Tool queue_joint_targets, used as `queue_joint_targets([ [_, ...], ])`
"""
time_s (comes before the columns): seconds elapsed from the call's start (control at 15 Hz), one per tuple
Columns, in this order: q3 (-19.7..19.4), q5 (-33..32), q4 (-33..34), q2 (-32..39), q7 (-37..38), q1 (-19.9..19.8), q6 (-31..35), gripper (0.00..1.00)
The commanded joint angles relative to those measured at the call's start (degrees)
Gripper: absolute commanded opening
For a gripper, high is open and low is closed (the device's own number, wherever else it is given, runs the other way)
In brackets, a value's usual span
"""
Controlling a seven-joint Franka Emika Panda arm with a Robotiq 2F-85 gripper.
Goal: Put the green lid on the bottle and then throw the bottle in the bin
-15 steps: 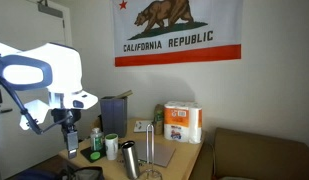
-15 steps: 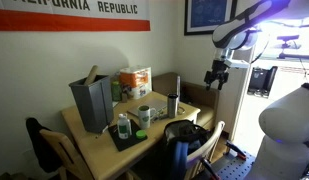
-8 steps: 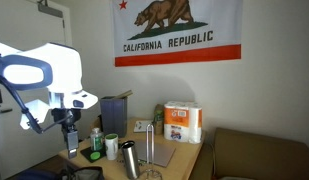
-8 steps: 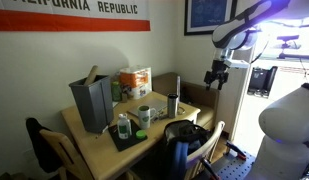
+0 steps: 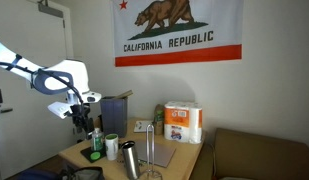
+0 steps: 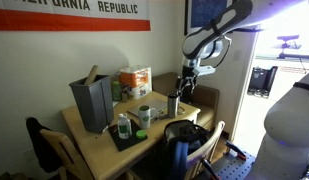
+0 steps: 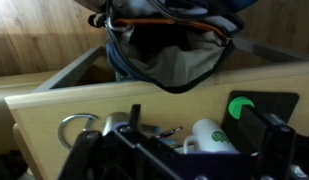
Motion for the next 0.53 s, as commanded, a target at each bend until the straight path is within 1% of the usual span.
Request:
queue_joint_targets([
  [0.0, 5.27, 0.66, 6.19, 12.58, 3.07, 3.16, 6.59, 1.0],
  [0.13, 7.32, 0.67, 8.74, 18.32, 4.27, 4.18, 10.93, 1.0],
  [0.47, 10.12, 1.69, 14.66, 30.88, 4.14, 4.76, 20.95, 1.0],
])
